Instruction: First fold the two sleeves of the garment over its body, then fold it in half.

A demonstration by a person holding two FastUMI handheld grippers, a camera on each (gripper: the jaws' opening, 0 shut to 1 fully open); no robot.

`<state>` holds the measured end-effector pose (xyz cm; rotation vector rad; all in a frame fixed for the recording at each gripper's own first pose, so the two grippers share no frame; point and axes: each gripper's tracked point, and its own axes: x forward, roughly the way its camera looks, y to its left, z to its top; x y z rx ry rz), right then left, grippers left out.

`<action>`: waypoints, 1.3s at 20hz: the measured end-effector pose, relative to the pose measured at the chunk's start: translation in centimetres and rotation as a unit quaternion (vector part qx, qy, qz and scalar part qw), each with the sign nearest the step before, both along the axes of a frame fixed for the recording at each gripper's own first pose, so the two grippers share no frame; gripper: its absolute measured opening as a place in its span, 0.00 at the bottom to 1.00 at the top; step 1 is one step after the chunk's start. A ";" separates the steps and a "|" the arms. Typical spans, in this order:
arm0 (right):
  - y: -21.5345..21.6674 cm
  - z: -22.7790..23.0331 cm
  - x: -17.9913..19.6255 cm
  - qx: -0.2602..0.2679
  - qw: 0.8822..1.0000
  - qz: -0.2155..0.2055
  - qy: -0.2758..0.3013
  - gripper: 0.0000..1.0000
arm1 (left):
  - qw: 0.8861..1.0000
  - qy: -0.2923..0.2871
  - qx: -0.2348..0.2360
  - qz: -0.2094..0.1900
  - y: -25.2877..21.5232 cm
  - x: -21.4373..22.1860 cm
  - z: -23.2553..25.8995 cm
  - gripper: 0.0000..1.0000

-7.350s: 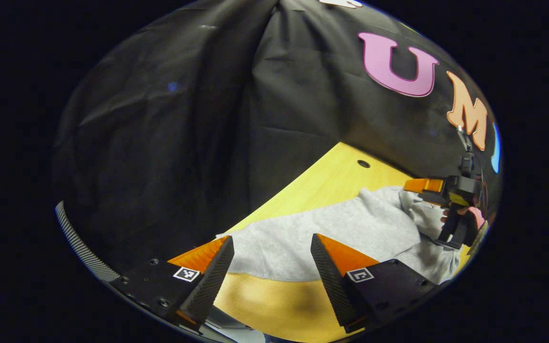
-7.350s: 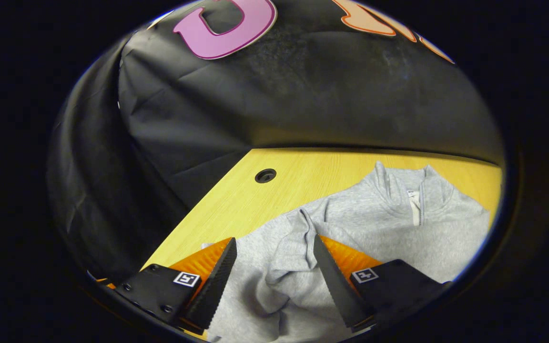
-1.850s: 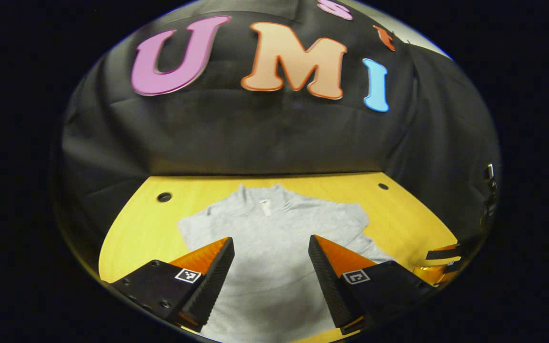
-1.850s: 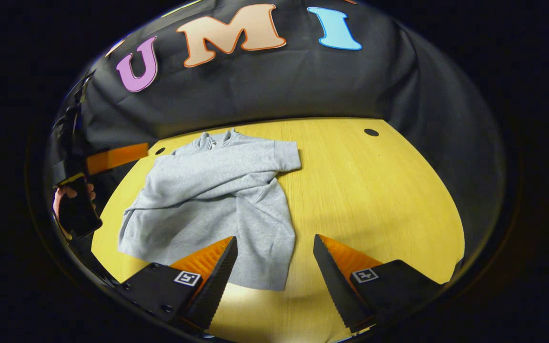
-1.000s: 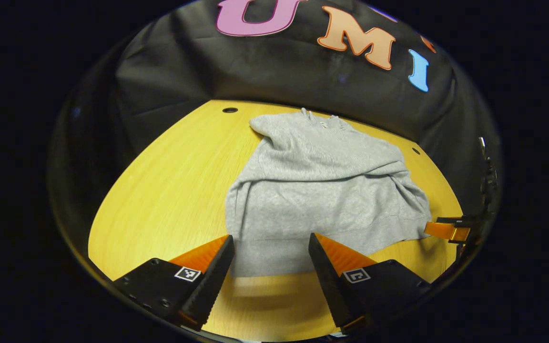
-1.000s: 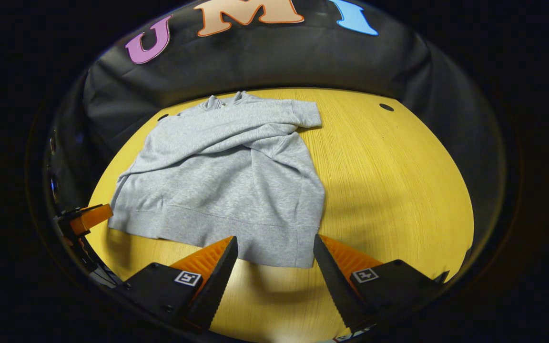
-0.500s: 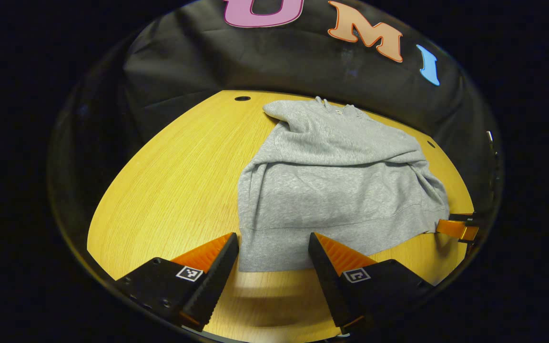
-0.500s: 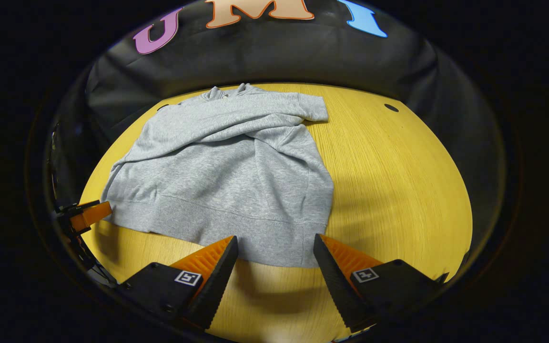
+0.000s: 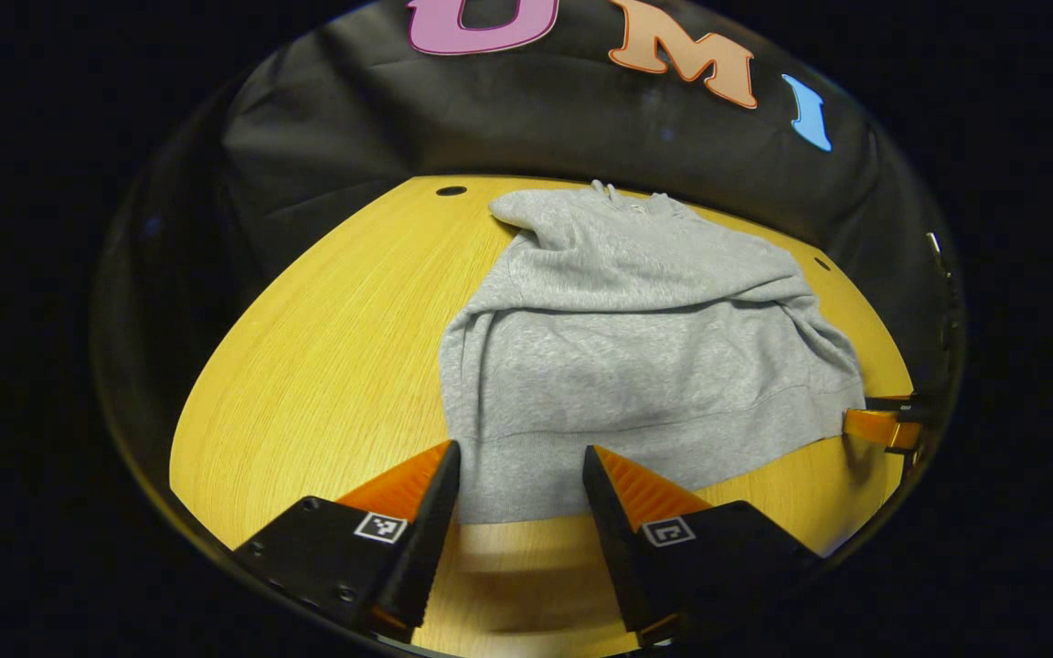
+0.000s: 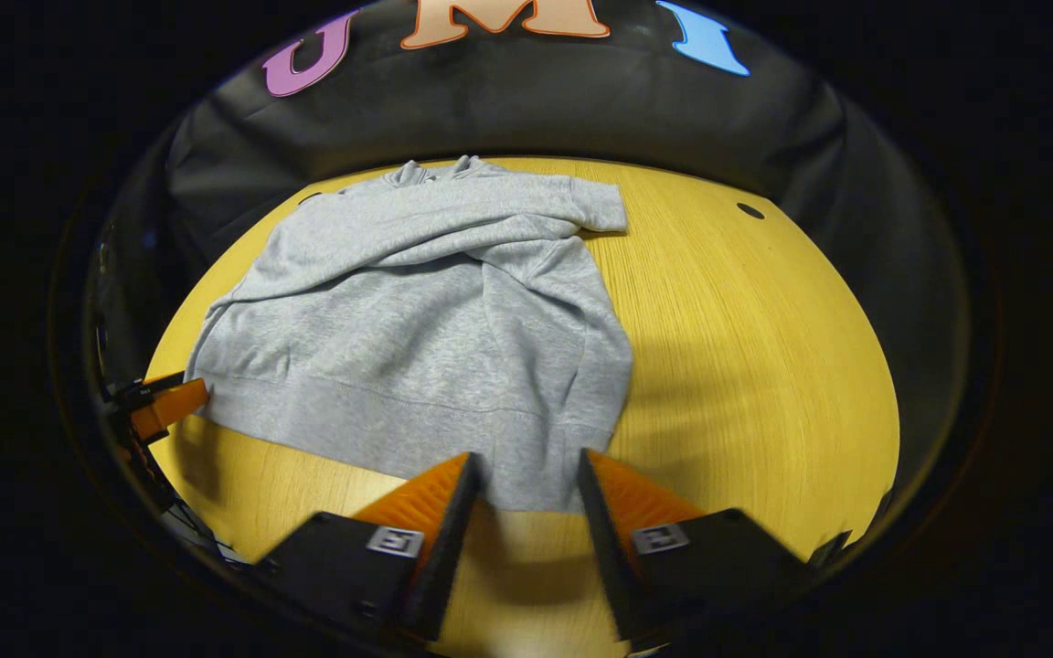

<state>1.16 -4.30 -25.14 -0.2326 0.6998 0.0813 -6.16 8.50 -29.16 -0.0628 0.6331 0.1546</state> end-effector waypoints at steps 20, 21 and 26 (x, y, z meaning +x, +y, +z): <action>2.9 4.6 1.6 0.034 0.998 0.014 -0.044 0.04 | 0.991 -0.042 -0.123 0.009 -2.4 3.3 4.6 0.00; 3.5 5.4 2.2 0.037 0.998 0.021 -0.050 0.04 | 0.991 -0.053 -0.122 0.008 -2.4 4.0 5.7 0.00; 6.3 8.7 6.7 0.057 0.995 0.039 -0.075 0.04 | 0.987 -0.094 -0.127 -0.002 -2.7 8.7 10.1 0.00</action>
